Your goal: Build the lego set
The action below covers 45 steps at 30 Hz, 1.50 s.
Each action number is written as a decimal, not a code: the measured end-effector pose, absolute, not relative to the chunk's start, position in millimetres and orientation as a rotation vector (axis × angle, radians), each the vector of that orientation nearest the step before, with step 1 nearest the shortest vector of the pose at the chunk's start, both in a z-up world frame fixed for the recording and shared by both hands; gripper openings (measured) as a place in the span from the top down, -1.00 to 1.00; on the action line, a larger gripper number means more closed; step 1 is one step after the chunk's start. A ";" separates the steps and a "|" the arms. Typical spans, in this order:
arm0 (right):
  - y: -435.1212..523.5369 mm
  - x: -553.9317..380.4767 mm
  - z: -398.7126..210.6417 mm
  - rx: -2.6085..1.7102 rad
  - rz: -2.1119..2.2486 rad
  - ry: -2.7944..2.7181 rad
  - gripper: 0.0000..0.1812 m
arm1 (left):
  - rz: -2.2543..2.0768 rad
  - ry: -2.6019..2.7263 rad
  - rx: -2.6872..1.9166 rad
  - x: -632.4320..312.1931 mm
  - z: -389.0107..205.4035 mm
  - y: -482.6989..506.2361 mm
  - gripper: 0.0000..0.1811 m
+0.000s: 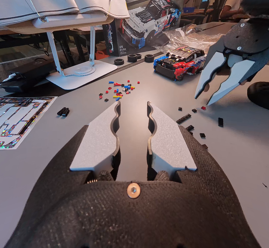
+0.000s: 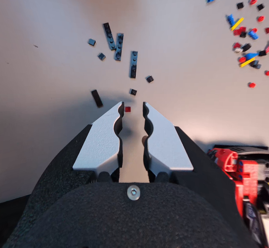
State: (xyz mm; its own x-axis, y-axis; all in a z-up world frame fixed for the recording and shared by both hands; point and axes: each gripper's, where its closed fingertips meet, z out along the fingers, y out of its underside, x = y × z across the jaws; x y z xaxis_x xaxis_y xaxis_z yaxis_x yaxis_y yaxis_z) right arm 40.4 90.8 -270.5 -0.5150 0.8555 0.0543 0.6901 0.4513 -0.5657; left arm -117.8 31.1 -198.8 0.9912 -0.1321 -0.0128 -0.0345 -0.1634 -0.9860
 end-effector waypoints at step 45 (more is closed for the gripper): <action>167.2 -119.1 -281.1 -1.366 0.609 -2.343 0.90 | -0.179 0.118 -1.731 -114.0 -198.2 32.5 0.62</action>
State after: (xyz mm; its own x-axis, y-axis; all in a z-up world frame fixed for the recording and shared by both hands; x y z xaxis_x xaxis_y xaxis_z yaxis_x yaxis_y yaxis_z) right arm -119.1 167.2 -281.1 -0.4678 0.8793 0.0899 0.7243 0.4396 -0.5311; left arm -114.0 32.5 -198.2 0.9823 -0.1795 0.0529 0.0225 -0.1673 -0.9856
